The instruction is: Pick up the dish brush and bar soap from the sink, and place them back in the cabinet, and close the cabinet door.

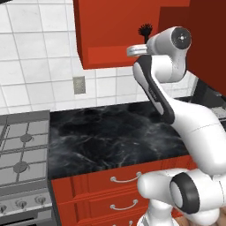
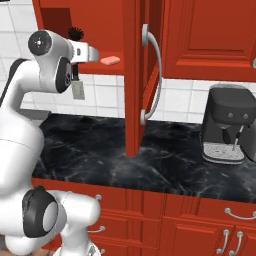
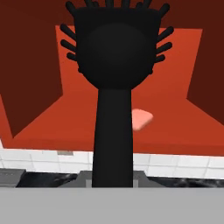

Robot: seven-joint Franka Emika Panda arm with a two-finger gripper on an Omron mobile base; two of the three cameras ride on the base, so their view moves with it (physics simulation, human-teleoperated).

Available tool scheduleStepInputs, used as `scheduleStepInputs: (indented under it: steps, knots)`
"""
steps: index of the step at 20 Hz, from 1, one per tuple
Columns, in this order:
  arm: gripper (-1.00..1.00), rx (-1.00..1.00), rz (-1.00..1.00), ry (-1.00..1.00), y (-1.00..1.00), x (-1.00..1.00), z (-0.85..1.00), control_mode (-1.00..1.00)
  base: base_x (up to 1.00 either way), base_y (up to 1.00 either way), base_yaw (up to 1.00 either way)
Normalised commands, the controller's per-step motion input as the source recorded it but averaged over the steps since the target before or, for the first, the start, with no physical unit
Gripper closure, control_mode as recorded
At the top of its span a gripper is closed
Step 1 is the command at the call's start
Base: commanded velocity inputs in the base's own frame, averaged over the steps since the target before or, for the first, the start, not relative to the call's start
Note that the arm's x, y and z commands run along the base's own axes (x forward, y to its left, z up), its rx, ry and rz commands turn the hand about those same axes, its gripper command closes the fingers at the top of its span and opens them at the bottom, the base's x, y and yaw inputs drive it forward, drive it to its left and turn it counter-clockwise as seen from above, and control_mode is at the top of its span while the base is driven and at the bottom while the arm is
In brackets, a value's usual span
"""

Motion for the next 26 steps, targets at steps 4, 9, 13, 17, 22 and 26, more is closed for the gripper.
scheduleStepInputs:
  steps: [4,9,13,17,22,26]
  knots:
    - [1.00,0.00,0.00,0.00,0.08,0.37,0.00,-1.00,0.00,0.00,0.00]
    - [1.00,0.00,0.00,0.00,0.14,0.41,0.00,-1.00,0.00,0.00,0.00]
    - [1.00,0.00,0.00,0.00,0.11,0.36,0.00,-1.00,0.00,0.00,0.00]
    - [1.00,0.00,0.00,0.00,0.05,0.28,0.00,-1.00,0.00,0.00,0.00]
    - [1.00,0.00,0.01,0.01,0.01,0.20,0.00,-1.00,0.00,0.00,0.00]
    - [1.00,0.00,0.01,0.00,0.01,0.29,0.00,-1.00,0.00,0.00,0.00]
